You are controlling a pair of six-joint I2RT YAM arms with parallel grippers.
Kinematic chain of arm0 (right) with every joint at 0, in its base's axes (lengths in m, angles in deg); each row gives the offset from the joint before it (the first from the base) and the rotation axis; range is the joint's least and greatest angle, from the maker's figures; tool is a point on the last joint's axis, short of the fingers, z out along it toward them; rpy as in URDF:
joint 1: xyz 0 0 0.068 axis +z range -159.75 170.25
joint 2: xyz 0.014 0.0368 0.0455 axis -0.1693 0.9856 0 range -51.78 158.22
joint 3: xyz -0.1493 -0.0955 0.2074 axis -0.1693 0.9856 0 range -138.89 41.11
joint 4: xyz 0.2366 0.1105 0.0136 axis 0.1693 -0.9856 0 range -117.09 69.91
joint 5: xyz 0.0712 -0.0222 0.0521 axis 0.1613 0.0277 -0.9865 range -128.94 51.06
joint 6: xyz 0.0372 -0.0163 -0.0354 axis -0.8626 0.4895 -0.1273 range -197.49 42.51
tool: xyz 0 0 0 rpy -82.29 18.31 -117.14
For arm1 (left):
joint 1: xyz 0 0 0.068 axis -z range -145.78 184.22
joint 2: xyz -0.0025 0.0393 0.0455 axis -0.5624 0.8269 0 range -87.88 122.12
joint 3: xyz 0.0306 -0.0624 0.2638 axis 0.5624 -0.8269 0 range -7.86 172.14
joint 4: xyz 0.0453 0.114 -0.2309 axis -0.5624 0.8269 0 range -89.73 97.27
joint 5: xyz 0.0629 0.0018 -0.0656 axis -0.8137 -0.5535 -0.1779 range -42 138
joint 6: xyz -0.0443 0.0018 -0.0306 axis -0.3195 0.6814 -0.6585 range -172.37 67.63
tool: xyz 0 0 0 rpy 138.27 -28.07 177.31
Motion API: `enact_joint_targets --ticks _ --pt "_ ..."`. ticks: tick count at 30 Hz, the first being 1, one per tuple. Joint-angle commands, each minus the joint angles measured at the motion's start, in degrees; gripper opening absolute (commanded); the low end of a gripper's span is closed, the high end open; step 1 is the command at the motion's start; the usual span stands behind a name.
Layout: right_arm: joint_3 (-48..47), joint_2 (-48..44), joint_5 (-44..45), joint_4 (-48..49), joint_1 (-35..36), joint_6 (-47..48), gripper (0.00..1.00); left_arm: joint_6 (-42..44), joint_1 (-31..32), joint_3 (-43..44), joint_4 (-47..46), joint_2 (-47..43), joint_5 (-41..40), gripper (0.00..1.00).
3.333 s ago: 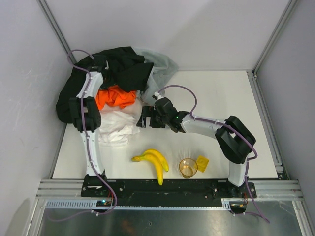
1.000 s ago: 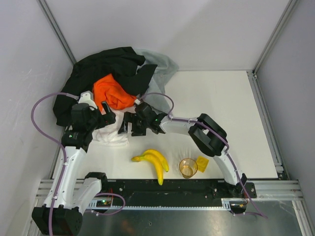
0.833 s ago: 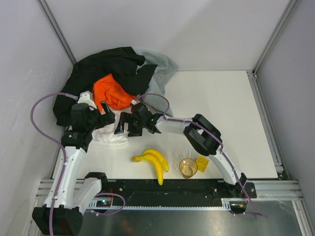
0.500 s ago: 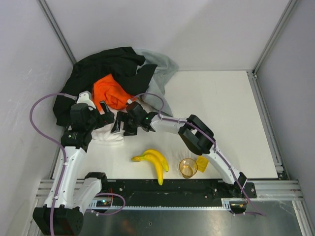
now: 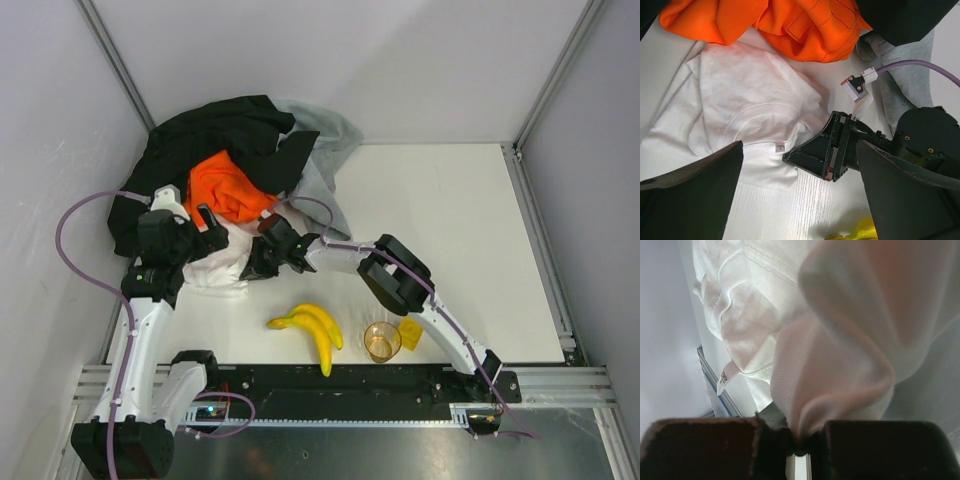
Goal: Pick out a specific cloth from the pile
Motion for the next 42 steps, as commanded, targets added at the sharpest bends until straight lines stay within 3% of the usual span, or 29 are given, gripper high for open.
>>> enact_joint_targets --ticks 1,15,42 --pt "4.69 -3.55 -0.21 3.61 -0.37 0.57 0.0 -0.51 -0.68 -0.64 -2.24 -0.21 1.55 1.0" --pt "10.43 -10.55 -0.85 6.86 -1.41 3.34 0.0 -0.44 -1.15 -0.57 -2.49 0.72 2.9 1.0" --pt "15.92 -37.74 4.58 -6.68 -4.9 16.26 0.0 -0.28 -1.85 -0.49 -2.74 2.81 5.6 1.0"
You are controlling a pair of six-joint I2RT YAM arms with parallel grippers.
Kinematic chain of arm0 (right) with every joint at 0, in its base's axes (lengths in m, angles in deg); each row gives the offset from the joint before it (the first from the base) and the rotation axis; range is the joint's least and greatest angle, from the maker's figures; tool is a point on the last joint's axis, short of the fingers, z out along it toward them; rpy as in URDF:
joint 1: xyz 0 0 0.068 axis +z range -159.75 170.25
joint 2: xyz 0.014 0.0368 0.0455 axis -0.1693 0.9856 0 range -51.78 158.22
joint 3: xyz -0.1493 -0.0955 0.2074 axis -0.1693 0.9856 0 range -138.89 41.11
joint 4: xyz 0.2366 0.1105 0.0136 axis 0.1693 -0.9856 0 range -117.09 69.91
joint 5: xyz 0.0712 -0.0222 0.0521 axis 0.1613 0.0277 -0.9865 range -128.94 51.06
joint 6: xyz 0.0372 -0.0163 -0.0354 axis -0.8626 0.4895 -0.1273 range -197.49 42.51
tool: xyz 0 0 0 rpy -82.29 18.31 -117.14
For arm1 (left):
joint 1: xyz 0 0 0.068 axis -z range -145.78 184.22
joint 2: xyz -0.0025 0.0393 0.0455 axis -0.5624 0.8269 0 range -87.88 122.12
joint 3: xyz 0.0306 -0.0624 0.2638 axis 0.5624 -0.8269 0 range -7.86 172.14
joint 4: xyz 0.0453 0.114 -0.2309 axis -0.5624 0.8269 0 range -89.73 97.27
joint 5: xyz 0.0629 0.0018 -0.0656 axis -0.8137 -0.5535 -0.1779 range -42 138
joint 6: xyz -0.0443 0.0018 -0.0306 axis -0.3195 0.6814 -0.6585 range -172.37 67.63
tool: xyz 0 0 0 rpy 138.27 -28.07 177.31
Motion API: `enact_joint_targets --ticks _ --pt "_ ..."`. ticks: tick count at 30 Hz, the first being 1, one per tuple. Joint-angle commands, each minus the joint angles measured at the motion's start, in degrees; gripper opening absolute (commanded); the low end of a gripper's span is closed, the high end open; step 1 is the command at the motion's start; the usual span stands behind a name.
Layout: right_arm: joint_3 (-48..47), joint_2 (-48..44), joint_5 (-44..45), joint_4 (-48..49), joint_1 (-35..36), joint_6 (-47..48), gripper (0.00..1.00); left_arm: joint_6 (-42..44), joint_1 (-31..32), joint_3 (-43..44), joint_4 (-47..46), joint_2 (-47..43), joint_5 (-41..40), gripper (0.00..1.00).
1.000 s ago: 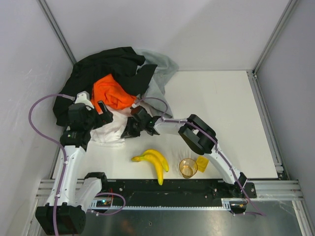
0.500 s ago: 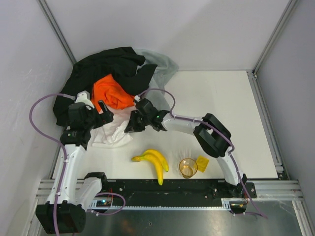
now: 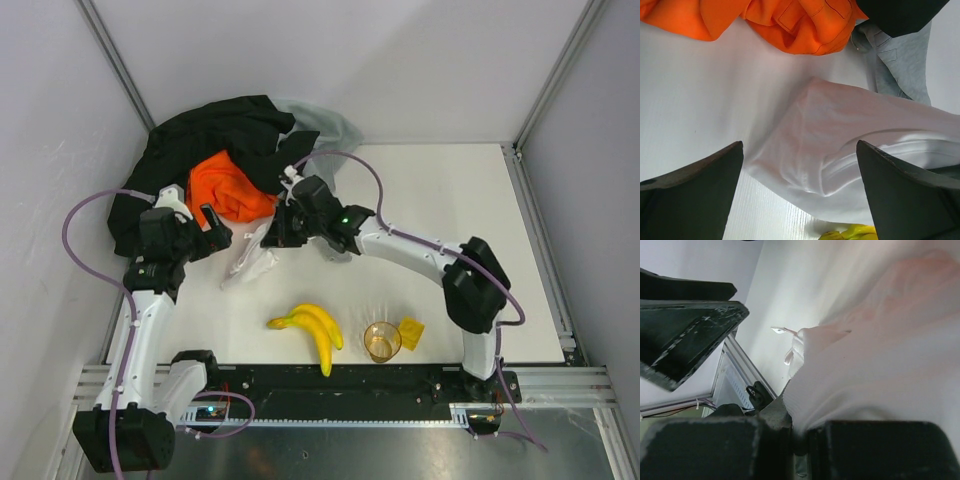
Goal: Pick out a specific cloth from the pile
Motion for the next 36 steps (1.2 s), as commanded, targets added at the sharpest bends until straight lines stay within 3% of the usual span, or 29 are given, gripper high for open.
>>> enact_joint_targets --ticks 1,11,25,36 --pt "0.9 -8.32 1.59 -1.13 -1.6 2.88 0.0 -0.27 -0.66 0.08 -1.51 0.1 1.58 1.0" --pt "5.86 -22.33 4.28 -4.84 -7.7 5.75 0.0 -0.27 -0.87 0.08 -1.57 0.67 2.58 1.0" --pt "9.99 -41.58 5.8 -12.87 -25.08 10.87 0.0 -0.12 -1.1 0.08 -1.82 1.31 3.89 1.0" --pt "11.45 -45.32 2.48 -16.26 -33.99 12.95 0.0 -0.01 -1.1 0.08 -1.9 1.95 4.92 1.0"
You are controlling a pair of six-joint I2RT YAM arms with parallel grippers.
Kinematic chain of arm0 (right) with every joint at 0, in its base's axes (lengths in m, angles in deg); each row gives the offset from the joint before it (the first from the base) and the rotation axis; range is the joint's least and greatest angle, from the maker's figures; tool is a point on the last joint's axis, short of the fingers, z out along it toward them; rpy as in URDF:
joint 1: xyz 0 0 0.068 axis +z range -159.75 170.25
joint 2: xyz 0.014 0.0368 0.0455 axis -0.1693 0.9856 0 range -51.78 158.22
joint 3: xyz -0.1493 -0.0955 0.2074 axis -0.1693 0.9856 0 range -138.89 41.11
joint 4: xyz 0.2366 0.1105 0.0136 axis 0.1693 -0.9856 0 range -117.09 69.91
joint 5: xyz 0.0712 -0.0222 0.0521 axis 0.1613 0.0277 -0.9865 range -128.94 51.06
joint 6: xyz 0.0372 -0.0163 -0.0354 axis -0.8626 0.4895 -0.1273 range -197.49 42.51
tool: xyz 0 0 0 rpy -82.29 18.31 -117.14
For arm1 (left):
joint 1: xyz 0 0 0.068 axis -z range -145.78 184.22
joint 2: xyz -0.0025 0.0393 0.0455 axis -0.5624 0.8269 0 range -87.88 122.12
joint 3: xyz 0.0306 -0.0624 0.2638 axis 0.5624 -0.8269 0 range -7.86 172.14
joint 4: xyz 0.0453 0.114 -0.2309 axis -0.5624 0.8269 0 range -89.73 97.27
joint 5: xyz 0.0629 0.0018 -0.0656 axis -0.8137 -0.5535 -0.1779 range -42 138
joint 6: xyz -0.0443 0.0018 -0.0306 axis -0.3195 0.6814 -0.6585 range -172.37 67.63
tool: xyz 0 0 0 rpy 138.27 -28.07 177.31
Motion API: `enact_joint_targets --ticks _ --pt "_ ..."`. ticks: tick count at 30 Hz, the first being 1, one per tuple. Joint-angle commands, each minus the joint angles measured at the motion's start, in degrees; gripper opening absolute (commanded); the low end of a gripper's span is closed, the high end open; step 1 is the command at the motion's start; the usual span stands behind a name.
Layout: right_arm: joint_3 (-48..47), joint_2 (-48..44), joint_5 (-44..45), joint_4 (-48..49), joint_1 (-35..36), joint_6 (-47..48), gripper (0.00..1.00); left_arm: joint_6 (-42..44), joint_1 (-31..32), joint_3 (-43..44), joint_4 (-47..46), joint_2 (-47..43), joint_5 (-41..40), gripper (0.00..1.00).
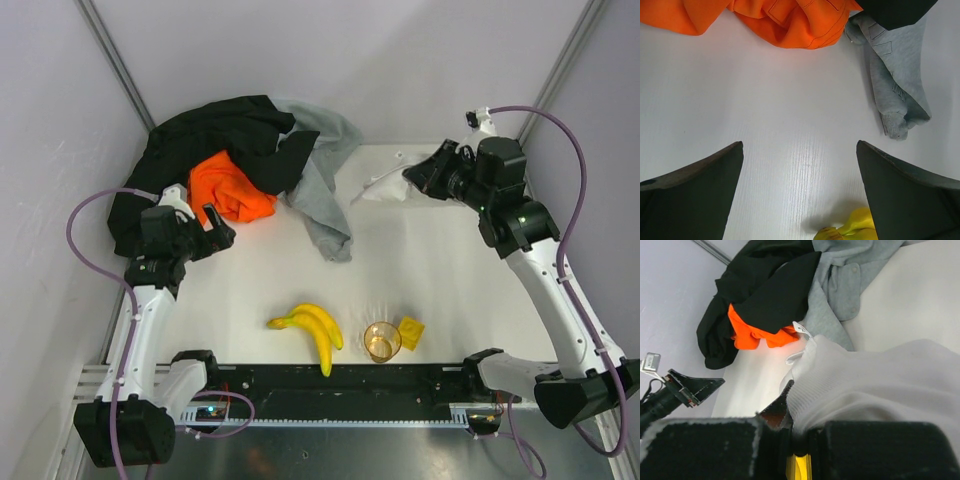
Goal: Pick out a specific cloth from the pile
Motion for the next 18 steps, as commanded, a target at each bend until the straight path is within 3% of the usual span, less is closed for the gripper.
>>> enact_joint_targets --ticks 1,18 --pt "0.17 -1.61 -2.36 0.75 -1.98 2.18 0.0 0.02 -0.47 0.08 -1.53 0.22 1.74 1.0" --pt "0.04 3.32 -6.07 2.67 -9.41 5.12 0.0 0.89 -0.51 0.24 -1.56 5.12 5.86 1.0"
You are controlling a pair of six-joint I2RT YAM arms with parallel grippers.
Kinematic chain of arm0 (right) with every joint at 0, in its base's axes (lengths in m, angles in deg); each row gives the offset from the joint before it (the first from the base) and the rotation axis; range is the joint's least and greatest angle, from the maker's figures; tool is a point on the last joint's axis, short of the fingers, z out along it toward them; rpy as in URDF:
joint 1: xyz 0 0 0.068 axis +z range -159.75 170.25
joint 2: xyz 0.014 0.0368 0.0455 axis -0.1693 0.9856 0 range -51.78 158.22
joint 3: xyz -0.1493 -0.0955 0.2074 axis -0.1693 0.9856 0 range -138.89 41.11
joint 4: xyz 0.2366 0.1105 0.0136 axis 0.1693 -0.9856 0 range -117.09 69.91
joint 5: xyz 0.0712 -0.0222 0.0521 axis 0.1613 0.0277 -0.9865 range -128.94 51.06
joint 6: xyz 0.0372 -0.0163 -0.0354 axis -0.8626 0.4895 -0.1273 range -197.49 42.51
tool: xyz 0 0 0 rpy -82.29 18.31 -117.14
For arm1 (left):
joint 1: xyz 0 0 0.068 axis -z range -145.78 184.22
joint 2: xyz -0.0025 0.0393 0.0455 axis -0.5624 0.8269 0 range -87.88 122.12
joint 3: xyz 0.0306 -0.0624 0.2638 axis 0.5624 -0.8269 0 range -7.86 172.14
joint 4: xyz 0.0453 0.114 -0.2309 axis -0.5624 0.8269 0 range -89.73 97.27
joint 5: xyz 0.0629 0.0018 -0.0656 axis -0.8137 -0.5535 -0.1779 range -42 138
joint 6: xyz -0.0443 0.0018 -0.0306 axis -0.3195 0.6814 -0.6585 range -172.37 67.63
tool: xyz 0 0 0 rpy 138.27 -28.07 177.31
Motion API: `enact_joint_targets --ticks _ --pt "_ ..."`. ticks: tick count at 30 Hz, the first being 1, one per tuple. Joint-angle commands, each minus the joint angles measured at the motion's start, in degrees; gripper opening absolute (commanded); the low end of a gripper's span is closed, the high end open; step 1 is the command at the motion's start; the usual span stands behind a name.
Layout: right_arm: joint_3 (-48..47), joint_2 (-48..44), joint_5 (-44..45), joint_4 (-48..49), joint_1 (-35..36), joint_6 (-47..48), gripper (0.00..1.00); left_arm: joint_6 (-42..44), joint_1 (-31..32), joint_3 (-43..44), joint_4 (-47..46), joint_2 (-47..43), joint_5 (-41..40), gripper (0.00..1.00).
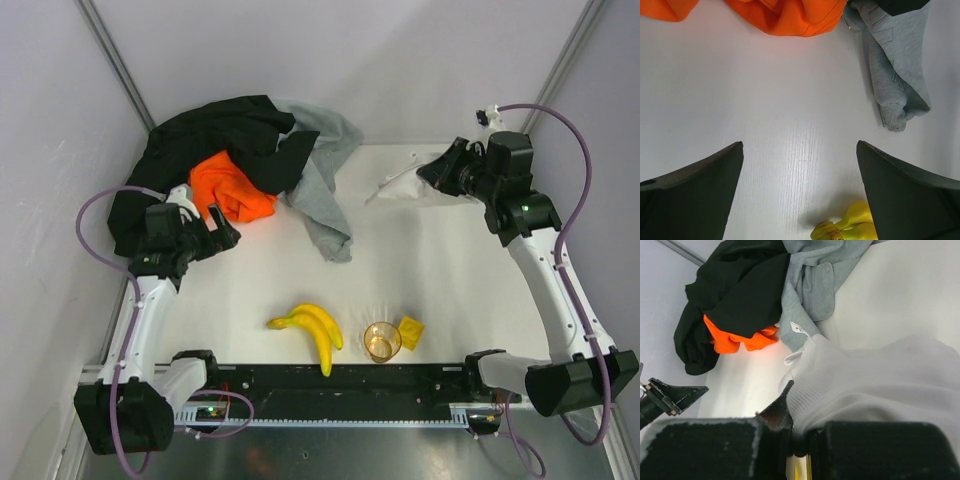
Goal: Pick out a specific cloth from the pile
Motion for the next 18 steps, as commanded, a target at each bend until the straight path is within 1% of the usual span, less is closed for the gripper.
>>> enact_joint_targets --ticks 1,8,18 --pt "-0.69 1.75 -1.93 3.99 -2.0 2.29 0.0 0.92 -0.45 0.34 -1.2 2.64 3.48 1.0" --pt "-0.7 3.98 -4.22 4.97 -5.25 2.62 0.0 1.45 -0.32 0.52 -0.83 5.54 4.51 1.0" --pt "-0.65 7.36 -5.76 5.26 -7.72 3.07 0.0 2.21 1.72 2.06 3.2 8.82 -2.03 1.0"
